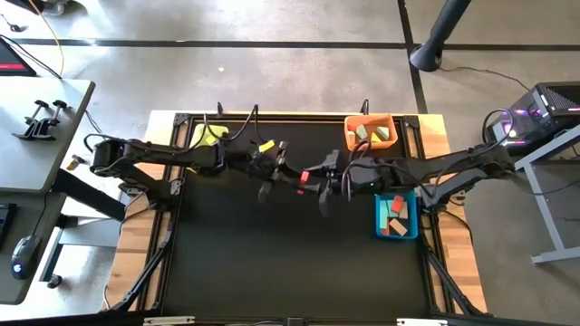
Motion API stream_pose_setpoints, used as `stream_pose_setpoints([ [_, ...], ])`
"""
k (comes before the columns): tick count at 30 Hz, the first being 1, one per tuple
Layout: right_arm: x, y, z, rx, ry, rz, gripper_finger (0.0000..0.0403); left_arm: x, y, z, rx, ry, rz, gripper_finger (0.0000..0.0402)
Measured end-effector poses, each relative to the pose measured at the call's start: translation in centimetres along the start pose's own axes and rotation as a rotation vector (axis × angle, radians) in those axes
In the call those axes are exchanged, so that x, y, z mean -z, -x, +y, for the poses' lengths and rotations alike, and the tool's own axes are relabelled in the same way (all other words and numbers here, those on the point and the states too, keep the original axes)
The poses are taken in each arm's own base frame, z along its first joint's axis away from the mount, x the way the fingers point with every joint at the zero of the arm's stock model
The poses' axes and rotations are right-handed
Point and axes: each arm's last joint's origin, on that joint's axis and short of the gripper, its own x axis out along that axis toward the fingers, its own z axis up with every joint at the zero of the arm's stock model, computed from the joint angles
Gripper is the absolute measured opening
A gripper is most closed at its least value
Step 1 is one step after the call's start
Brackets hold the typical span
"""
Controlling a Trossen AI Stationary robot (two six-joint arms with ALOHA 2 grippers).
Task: Sort blocks by size
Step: Put the orange rectangle block into the blue bin
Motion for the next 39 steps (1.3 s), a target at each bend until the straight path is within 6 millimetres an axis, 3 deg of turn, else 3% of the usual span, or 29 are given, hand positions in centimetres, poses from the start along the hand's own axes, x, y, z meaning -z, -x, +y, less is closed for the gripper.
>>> stream_pose_setpoints([
  [4,0.00,0.02,0.02,-0.001,-0.028,-0.001,0.0228,0.04,-0.13,-0.23,0.001,0.024,-0.005,0.0077],
  [10,-0.05,0.06,0.05,-0.008,-0.040,-0.002,0.0165,0.10,-0.19,-0.27,-0.004,0.028,-0.003,0.0081],
  [18,-0.09,0.08,0.08,-0.008,-0.080,-0.009,0.0167,0.12,-0.19,-0.26,-0.001,0.054,-0.001,0.0085],
  [24,-0.16,0.05,0.04,-0.008,-0.122,-0.015,0.0238,0.17,-0.22,-0.24,-0.006,0.052,0.000,0.0086],
  [28,-0.25,0.06,0.07,-0.011,-0.157,-0.025,0.0254,0.21,-0.25,-0.26,-0.003,0.053,0.003,0.0087],
  [34,-0.44,0.10,0.09,-0.004,-0.144,-0.047,0.0236,0.21,-0.26,-0.29,-0.002,0.053,0.003,0.0087],
  [39,-0.50,0.11,0.03,0.021,-0.140,-0.063,0.0191,0.22,-0.24,-0.23,-0.006,0.055,0.003,0.0087],
])
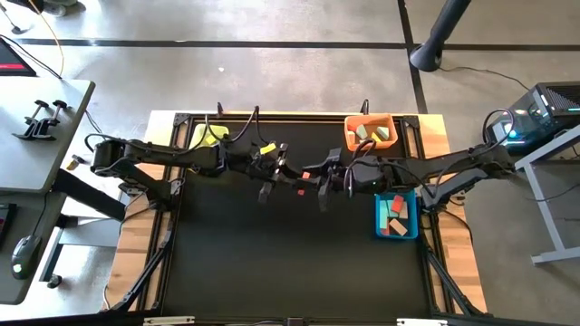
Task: Sort blocks by size
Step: Put the orange rectangle block into the blue bin
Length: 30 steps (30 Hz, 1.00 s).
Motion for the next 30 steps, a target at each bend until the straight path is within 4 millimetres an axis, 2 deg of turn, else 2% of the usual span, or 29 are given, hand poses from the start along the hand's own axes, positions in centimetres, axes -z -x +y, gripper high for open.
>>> stream_pose_setpoints([
  [5,0.0,0.0,0.0,-0.001,-0.002,0.007,0.0125,0.1,0.0,0.1,-0.007,0.008,0.010,0.0088],
  [10,0.0,-0.1,-0.4,0.010,-0.018,0.014,0.0125,0.4,0.0,0.2,-0.025,0.016,0.034,0.0096],
  [15,-0.1,0.2,-0.6,0.030,-0.037,0.021,0.0125,0.6,0.1,0.4,-0.049,0.025,0.062,0.0139],
  [20,-0.8,2.1,-1.4,0.112,-0.060,0.018,0.0125,2.1,0.4,1.1,-0.120,0.083,0.207,0.0185],
  [25,-0.9,4.4,-2.8,0.189,-0.102,0.115,0.0125,3.8,1.1,1.7,-0.191,0.093,0.378,0.0201],
  [27,-0.3,5.6,-3.8,0.258,-0.130,0.223,0.0125,4.4,1.4,1.8,-0.214,0.087,0.442,0.0201],
  [30,1.8,7.2,-5.8,0.449,-0.172,0.471,0.0125,5.1,1.8,1.9,-0.276,0.091,0.516,0.0200],
])
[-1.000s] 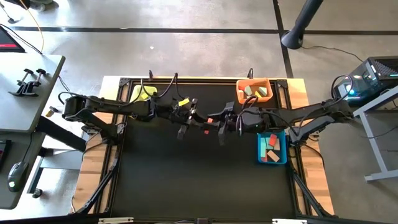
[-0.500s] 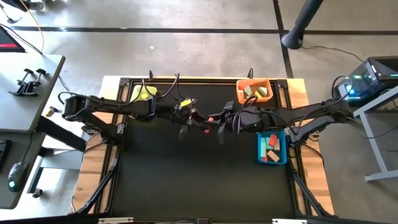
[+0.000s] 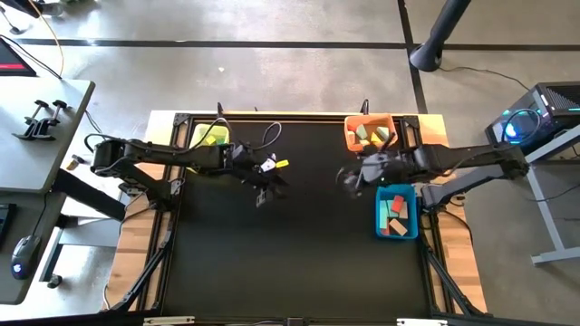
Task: Sort blocks by size
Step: Put the orange rectangle block into the blue bin, then return to Home Position
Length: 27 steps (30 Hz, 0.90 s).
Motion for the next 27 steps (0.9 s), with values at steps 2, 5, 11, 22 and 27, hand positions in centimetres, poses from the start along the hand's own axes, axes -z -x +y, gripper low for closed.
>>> stream_pose_setpoints([
  [2,1.4,0.1,-1.9,0.166,-0.026,0.158,0.0125,0.3,0.0,0.2,-0.033,0.006,0.021,0.0200],
  [5,3.6,-0.5,-4.1,0.371,-0.071,0.353,0.0125,0.6,-0.1,0.3,-0.052,0.010,0.030,0.0200],
  [11,7.3,-3.4,-6.2,0.465,-0.169,0.593,0.0150,0.6,-0.1,0.3,-0.051,0.009,0.029,0.0200],
  [22,10.0,-5.6,-7.6,0.475,-0.311,0.757,0.0187,0.7,-0.1,0.2,-0.052,0.109,0.042,0.0200],
  [27,9.8,-6.6,-5.7,0.272,-0.283,0.642,0.0188,0.5,1.3,-0.2,-0.039,0.147,0.031,0.0200],
])
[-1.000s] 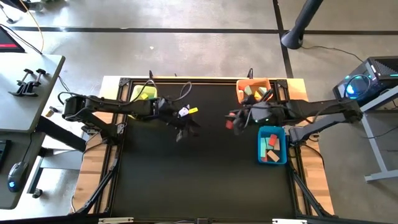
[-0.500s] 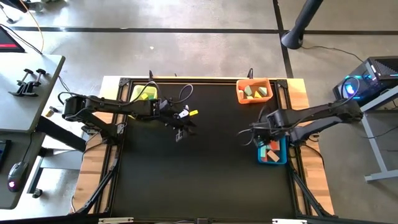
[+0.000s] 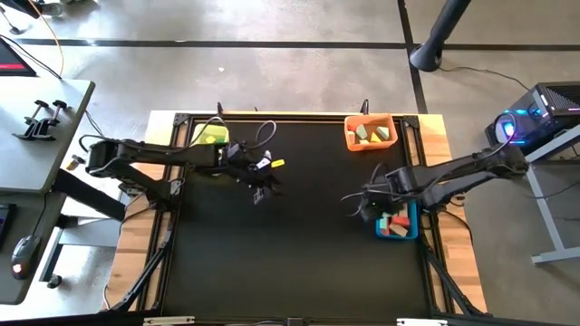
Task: Sort blocks by size
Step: Return to Home Position
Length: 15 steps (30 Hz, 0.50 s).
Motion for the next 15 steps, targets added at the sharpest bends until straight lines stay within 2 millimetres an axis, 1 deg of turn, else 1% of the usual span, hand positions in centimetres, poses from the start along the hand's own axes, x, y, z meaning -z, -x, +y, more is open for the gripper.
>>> stream_pose_setpoints([
  [2,-0.1,-0.1,1.5,-0.136,0.041,-0.099,0.0188,0.0,0.8,-0.5,0.019,-0.032,-0.037,0.0200],
  [5,-0.3,-0.7,3.8,-0.404,0.123,-0.253,0.0189,1.4,1.7,-0.3,0.053,-0.049,-0.121,0.0200],
  [7,-0.6,-1.0,5.3,-0.615,0.184,-0.350,0.0189,2.9,2.1,0.3,0.082,0.004,-0.201,0.0200],
  [10,-0.9,-1.0,6.8,-0.909,0.285,-0.515,0.0188,5.3,2.6,1.3,0.134,0.139,-0.317,0.0200],
  [12,-1.1,-0.1,7.4,-1.081,0.318,-0.614,0.0181,6.9,3.1,1.8,0.181,0.243,-0.363,0.0200],
  [13,-1.3,0.9,7.6,-1.166,0.327,-0.657,0.0176,7.2,3.5,1.8,0.217,0.301,-0.394,0.0200],
  [14,-1.2,2.2,7.8,-1.240,0.355,-0.705,0.0169,7.6,4.1,1.8,0.250,0.352,-0.419,0.0200],
  [15,-1.1,3.9,8.0,-1.309,0.400,-0.772,0.0161,7.8,4.7,1.7,0.280,0.387,-0.444,0.0200],
])
